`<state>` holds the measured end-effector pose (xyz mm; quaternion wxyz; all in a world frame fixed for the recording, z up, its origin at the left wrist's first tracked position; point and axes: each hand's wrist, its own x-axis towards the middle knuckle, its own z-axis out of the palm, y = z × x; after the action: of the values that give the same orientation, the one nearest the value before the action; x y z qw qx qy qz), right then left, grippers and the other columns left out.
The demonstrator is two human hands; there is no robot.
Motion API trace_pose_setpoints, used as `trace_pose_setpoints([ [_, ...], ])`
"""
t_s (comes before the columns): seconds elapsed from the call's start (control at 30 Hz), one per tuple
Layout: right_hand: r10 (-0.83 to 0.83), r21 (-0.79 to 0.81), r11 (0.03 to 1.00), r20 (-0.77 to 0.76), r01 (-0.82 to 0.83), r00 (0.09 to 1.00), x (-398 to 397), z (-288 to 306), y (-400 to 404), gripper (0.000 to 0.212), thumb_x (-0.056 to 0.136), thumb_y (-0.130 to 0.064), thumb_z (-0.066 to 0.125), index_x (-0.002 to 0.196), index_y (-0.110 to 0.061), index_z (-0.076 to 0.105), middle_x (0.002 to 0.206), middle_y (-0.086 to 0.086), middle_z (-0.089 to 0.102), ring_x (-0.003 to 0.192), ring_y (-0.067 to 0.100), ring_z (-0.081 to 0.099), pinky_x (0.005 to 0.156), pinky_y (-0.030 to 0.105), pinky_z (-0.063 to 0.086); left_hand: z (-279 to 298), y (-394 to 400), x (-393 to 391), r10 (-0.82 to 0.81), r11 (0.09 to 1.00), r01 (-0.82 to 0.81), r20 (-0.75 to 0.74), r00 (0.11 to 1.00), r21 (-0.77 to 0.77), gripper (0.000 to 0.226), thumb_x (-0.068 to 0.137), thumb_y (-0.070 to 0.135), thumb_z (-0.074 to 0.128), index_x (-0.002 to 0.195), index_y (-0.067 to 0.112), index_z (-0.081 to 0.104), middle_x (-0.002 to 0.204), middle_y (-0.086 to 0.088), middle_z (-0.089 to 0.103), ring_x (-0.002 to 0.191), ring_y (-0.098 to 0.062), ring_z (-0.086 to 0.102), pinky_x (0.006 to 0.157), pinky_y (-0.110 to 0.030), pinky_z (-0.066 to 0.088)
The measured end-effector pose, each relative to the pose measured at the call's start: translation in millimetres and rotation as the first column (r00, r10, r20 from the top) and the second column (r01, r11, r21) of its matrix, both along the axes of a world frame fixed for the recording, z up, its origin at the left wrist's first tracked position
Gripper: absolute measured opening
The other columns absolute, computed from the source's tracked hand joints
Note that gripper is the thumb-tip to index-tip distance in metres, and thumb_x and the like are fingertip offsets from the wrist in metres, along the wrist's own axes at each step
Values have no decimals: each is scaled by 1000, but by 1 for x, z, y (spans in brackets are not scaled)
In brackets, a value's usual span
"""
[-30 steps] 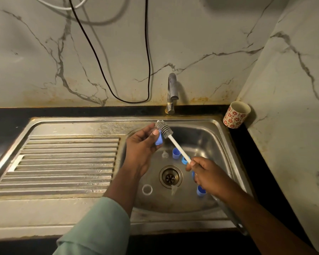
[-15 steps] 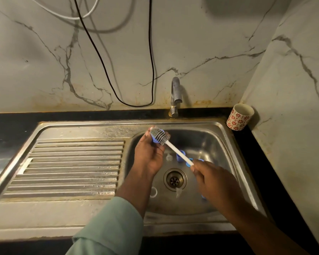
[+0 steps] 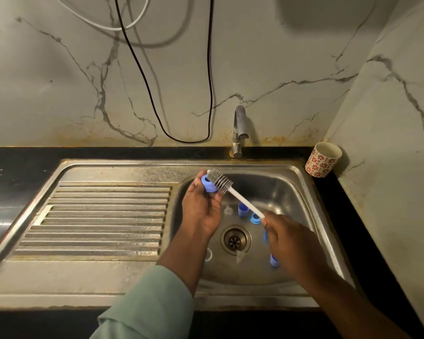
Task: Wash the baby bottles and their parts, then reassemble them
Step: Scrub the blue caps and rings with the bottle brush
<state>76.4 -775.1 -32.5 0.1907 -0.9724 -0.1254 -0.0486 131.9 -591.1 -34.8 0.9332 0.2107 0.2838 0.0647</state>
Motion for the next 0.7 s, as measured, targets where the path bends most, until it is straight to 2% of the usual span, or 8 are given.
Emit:
trace_pose_setpoints([
  [0.07,-30,27,999,-10,30,999,5,-1,2,24,100,-33,43,112,-25,62,76,-9,60,58,11,50,55,26,42,2,-2,1,9,1000,-9,8,1000,2,27,105,12,48,126,6,63,123,-22,67,109,-31,68,75,-35,63],
  [0.2,-30,175,982,-226,71,974,0,-4,2,23,100,-33,43,106,-21,62,71,-4,59,63,21,64,63,38,56,2,1,5,24,999,-24,21,1000,32,26,105,13,47,124,7,64,119,-18,69,104,-27,70,78,-36,62],
  [0.33,-70,263,955,-242,135,968,6,-2,9,22,100,-27,46,108,-19,64,63,-4,49,58,22,56,63,44,56,-9,-10,2,-55,995,52,37,998,81,23,106,13,45,112,7,67,108,-17,72,93,-27,74,75,-36,63],
  [0.4,-62,308,939,-281,151,958,5,-3,7,23,99,-26,47,104,-13,66,61,-4,50,56,19,53,63,43,56,-12,-3,4,-74,993,69,56,996,91,23,105,14,47,114,8,67,109,-17,73,97,-29,73,74,-36,63],
  [0.47,-59,357,915,-339,186,939,6,-3,3,25,100,-25,47,100,-9,67,64,3,56,53,17,52,58,37,51,-16,2,6,-161,972,144,82,983,186,23,102,12,51,119,8,66,107,-14,75,100,-29,73,73,-36,62],
  [0.57,-50,369,909,-364,193,930,10,-2,-7,23,99,-23,48,98,-12,69,77,15,62,54,14,47,56,28,39,-24,-3,5,-333,868,284,54,941,409,37,96,2,58,133,8,55,111,-14,74,97,-25,74,77,-40,63],
  [0.63,-32,320,935,-362,157,932,9,-4,-20,22,98,-21,51,89,-14,69,65,5,61,52,10,48,53,24,38,-30,-4,4,-401,743,340,-23,916,576,56,89,-5,66,139,16,49,116,-16,68,100,-26,72,85,-46,61],
  [0.7,-8,327,931,-422,161,907,7,-7,-36,27,98,-20,53,75,-16,64,47,-7,52,41,2,45,44,12,31,-38,-5,4,-469,564,399,-117,875,723,72,82,-6,74,140,28,47,119,-16,62,102,-24,70,89,-44,59],
])
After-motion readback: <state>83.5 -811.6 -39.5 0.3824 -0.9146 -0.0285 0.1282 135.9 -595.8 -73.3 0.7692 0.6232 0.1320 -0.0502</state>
